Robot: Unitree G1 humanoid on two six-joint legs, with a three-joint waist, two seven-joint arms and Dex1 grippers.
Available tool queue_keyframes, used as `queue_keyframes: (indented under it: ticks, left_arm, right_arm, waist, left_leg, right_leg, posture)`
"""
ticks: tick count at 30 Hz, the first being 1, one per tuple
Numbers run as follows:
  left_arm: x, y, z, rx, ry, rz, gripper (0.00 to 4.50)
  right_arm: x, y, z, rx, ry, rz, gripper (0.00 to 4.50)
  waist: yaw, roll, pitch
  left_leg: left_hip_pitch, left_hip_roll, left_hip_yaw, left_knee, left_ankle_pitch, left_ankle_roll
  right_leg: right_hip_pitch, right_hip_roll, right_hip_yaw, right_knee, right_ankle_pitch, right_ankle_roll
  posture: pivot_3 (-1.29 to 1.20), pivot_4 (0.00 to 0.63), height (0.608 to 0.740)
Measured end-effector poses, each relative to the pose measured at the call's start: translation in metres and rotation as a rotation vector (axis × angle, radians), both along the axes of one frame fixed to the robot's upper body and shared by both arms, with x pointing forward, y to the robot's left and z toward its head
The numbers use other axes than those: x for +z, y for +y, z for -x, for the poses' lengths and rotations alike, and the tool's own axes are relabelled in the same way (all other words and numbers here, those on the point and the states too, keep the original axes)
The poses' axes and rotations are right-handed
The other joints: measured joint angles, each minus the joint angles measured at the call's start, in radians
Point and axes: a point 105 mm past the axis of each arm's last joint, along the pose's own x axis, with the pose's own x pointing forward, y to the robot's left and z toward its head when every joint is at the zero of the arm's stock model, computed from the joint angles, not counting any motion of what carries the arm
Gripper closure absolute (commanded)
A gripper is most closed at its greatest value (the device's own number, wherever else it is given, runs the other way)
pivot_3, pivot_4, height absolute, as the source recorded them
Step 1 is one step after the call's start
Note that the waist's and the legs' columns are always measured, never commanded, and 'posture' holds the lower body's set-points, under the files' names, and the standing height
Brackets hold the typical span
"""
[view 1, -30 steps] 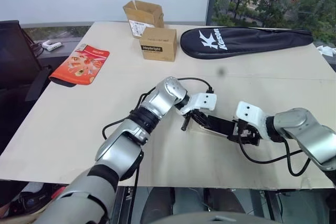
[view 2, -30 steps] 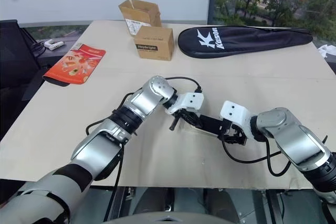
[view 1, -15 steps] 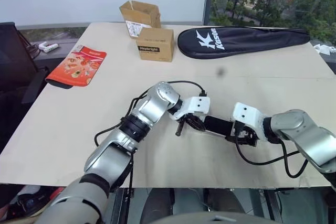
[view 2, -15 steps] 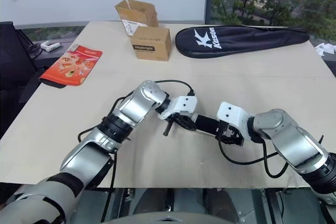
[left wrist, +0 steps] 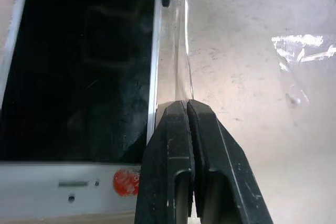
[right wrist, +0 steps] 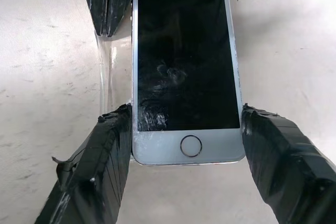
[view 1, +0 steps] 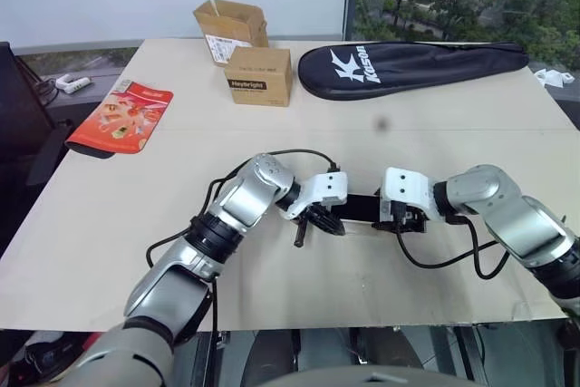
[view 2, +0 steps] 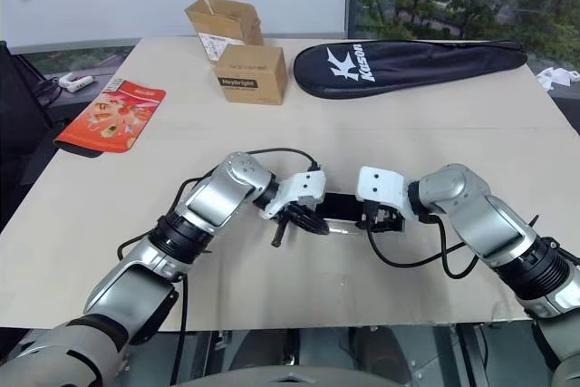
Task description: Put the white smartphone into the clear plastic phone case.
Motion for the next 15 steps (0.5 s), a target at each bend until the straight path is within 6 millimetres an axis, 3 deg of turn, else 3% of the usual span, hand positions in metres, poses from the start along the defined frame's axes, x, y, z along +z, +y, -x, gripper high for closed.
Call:
queue_keyframes:
  ticks: [6, 9, 15]
  left_arm:
    - [0.027, 0.015, 0.001, 0.029, 0.036, 0.117, 4.41]
    - [0.044, 0.023, -0.015, 0.050, -0.058, 0.151, 4.41]
    - [0.030, 0.038, -0.034, 0.102, -0.111, 0.101, 4.41]
  right_arm:
    - [0.000, -0.001, 0.002, 0.018, 0.017, -0.005, 1.58]
    - [0.000, -0.002, 0.002, 0.013, 0.017, -0.008, 1.58]
    - [0.001, -0.004, 0.002, 0.010, 0.018, -0.008, 1.58]
  waist:
    - [0.007, 0.001, 0.011]
    - [0.013, 0.001, 0.014]
    - [0.025, 0.001, 0.016]
  left_leg:
    - [-0.003, -0.001, 0.001, 0.000, 0.000, 0.000]
    - [-0.003, -0.002, 0.001, 0.000, 0.000, 0.000]
    - [-0.003, -0.002, 0.002, 0.000, 0.000, 0.000]
  right_leg:
    - [-0.002, -0.001, 0.000, 0.000, 0.001, 0.001]
    - [-0.002, -0.003, 0.000, -0.001, 0.001, 0.001]
    - [-0.002, -0.003, 0.000, -0.001, 0.001, 0.001]
  posture:
    - [0.00, 0.150, 0.732]
    - [0.00, 0.150, 0.732]
    - [0.00, 0.150, 0.732]
